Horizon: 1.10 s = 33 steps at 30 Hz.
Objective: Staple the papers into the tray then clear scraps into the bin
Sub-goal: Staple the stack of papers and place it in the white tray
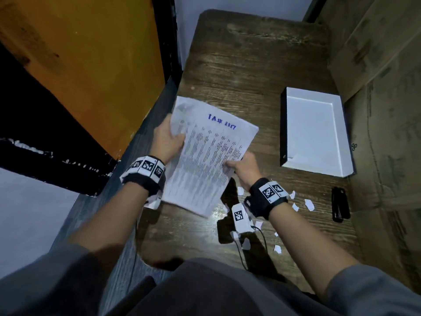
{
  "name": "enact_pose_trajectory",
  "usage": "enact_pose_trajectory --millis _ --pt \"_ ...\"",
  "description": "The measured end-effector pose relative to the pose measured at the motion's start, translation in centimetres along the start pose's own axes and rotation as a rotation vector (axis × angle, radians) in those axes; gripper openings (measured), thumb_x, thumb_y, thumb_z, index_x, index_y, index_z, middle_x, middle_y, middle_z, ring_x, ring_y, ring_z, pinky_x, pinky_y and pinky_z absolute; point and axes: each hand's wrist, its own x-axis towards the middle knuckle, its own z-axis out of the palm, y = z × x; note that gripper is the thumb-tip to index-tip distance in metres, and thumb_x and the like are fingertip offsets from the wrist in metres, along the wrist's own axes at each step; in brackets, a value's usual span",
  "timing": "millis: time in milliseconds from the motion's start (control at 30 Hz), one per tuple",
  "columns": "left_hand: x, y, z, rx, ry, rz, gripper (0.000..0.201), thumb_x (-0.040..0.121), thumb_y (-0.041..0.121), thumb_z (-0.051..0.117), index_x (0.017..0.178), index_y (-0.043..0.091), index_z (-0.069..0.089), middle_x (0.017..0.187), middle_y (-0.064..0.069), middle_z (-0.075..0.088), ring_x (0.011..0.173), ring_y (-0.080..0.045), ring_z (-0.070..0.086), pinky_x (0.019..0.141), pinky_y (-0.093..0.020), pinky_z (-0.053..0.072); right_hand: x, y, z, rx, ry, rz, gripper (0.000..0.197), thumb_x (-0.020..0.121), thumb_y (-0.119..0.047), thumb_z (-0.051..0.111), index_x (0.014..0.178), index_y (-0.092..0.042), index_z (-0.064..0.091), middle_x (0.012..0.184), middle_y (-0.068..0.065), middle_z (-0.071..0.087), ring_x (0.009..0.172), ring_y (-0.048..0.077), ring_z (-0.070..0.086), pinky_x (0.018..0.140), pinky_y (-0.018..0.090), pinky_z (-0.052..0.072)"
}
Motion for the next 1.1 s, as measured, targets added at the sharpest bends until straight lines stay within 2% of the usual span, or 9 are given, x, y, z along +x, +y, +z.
enact_pose_trajectory --millis 133,233,300,467,600,700,800,900,1100 --pt "0.6 -3.1 1.8 0.066 -0.168 -0.134 0.047 0.081 -0.002 0.057 0.127 0.004 0.053 0.122 -0.017 0.064 0.110 -0.029 0.061 0.082 -0.028 0.043 1.3 2.6 0.2 0.066 -0.041 0.132 0.028 0.083 0.016 0.058 0.101 -0.004 0.062 0.110 0.018 0.066 0.088 0.028 0.068 0.073 0.028 0.057" --pt "1.3 -4.6 2.7 0.084 -0.222 -0.254 0.047 0.080 0.000 0.059 0.126 0.006 0.055 0.124 -0.016 0.065 0.114 -0.031 0.061 0.085 -0.031 0.045 2.0 3.9 0.4 0.220 -0.039 0.213 0.033 0.085 0.019 0.048 0.102 -0.007 0.060 0.113 0.018 0.064 0.085 0.026 0.065 0.077 0.034 0.056" --pt "1.8 -5.1 3.0 0.083 -0.264 -0.319 0.047 0.079 0.004 0.059 0.126 0.010 0.055 0.124 -0.013 0.065 0.114 -0.030 0.061 0.089 -0.034 0.047 2.4 4.7 0.7 0.253 -0.024 0.233 0.042 0.085 0.022 0.041 0.105 -0.009 0.060 0.116 0.015 0.063 0.099 0.031 0.063 0.092 0.042 0.050" --pt "2.9 -5.2 3.6 0.168 -0.369 -0.334 0.033 0.078 0.010 0.062 0.110 0.016 0.058 0.113 -0.005 0.067 0.102 -0.025 0.063 0.086 -0.035 0.050 2.8 6.0 1.1 0.276 0.000 0.283 0.046 0.083 0.023 0.039 0.093 -0.013 0.065 0.105 0.007 0.065 0.101 0.029 0.060 0.099 0.045 0.043" --pt "3.6 -4.4 4.9 0.266 -0.332 -0.294 0.031 0.077 0.007 0.061 0.108 0.007 0.063 0.100 -0.005 0.065 0.090 -0.023 0.059 0.075 -0.030 0.045 2.9 5.8 0.2 0.188 -0.012 0.296 0.033 0.083 0.018 0.046 0.101 -0.004 0.063 0.108 0.013 0.068 0.097 0.030 0.064 0.084 0.039 0.051" --pt "4.1 -4.0 6.3 0.259 -0.314 -0.300 0.031 0.074 0.005 0.062 0.104 0.005 0.066 0.098 -0.007 0.067 0.088 -0.024 0.061 0.072 -0.031 0.047 2.4 4.8 -5.1 -0.095 0.120 0.266 0.022 0.084 0.005 0.058 0.103 -0.006 0.056 0.090 0.012 0.065 0.082 0.025 0.064 0.068 0.031 0.048" --pt "4.5 -3.3 7.6 0.259 -0.298 -0.294 0.024 0.072 0.005 0.061 0.096 0.003 0.066 0.093 -0.011 0.066 0.083 -0.025 0.059 0.070 -0.032 0.047 2.3 6.0 -14.5 -0.612 0.435 0.222 0.033 0.084 -0.011 0.064 0.116 -0.007 0.055 0.111 0.016 0.061 0.106 0.033 0.060 0.085 0.037 0.047" --pt "4.6 -2.9 8.4 0.277 -0.280 -0.289 0.027 0.072 0.008 0.061 0.098 0.003 0.067 0.097 -0.016 0.070 0.091 -0.031 0.066 0.081 -0.041 0.054 1.4 7.8 -22.6 -0.952 0.649 0.371 0.044 0.083 -0.022 0.065 0.122 -0.007 0.050 0.131 0.022 0.047 0.123 0.041 0.044 0.101 0.054 0.035" --pt "4.1 -2.3 9.3 0.292 -0.255 -0.294 0.039 0.075 0.010 0.062 0.114 0.009 0.066 0.112 -0.015 0.071 0.101 -0.033 0.066 0.089 -0.042 0.055 1.8 12.4 -29.4 -1.022 0.576 0.611 0.062 0.086 -0.022 0.067 0.132 0.006 0.036 0.138 0.031 0.037 0.128 0.047 0.037 0.105 0.053 0.031"
